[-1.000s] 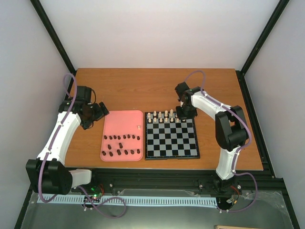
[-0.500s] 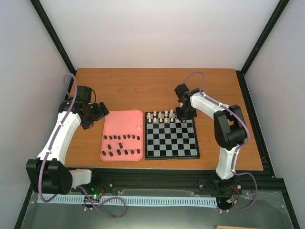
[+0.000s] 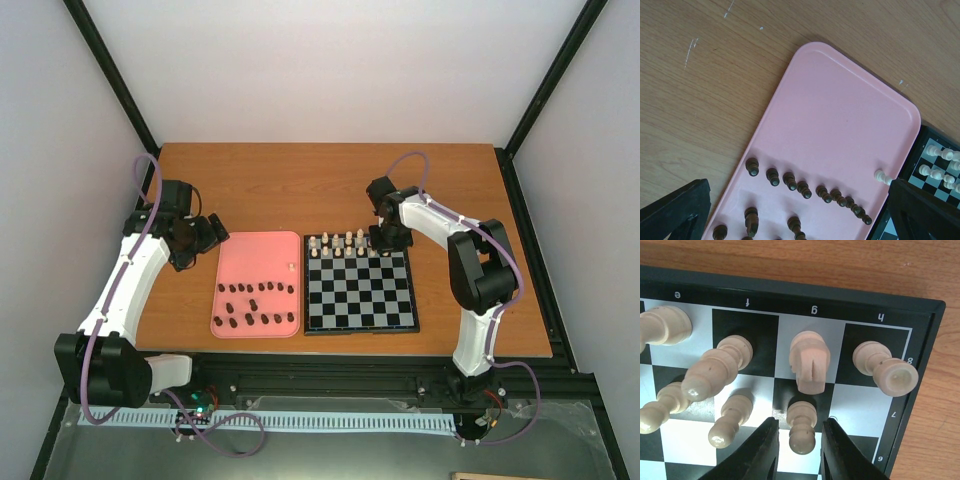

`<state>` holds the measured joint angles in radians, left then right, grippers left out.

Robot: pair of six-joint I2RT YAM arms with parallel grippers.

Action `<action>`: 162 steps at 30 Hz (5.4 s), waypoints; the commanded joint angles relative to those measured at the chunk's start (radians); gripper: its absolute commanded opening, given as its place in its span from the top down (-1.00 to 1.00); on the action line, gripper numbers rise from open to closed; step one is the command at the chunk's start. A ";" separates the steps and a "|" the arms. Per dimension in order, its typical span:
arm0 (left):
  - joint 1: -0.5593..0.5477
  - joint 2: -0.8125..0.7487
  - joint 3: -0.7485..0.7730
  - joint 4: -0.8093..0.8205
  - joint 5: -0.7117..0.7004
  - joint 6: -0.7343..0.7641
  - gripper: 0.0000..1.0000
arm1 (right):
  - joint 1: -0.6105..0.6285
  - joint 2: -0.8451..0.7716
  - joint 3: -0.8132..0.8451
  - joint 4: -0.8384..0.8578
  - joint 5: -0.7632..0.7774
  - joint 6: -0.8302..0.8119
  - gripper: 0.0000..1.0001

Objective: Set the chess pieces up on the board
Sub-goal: Place the chess piece on the chessboard, then pick up the chess piece from the storage box, then place the chess piece on the chessboard.

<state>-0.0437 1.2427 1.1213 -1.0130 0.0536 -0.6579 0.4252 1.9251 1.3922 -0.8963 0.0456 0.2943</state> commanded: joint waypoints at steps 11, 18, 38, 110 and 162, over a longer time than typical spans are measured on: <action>0.010 -0.005 0.037 0.017 0.014 0.013 -0.98 | -0.007 -0.136 0.048 -0.065 -0.054 0.001 0.27; 0.009 -0.018 0.031 0.014 0.014 0.011 -0.98 | 0.093 -0.148 0.194 -0.151 -0.088 -0.031 0.18; 0.009 -0.066 0.049 -0.018 0.019 0.020 -0.99 | 0.446 0.327 0.622 -0.191 -0.249 -0.096 -0.02; 0.009 -0.102 -0.013 -0.008 0.017 0.010 -0.99 | 0.348 0.122 0.638 -0.333 -0.069 -0.088 0.95; 0.009 -0.006 0.014 0.010 0.012 0.027 -0.99 | -0.090 -0.038 0.015 -0.043 -0.009 -0.061 0.94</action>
<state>-0.0437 1.2324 1.1038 -1.0172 0.0731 -0.6498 0.3470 1.8690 1.3869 -0.9596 0.0166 0.2314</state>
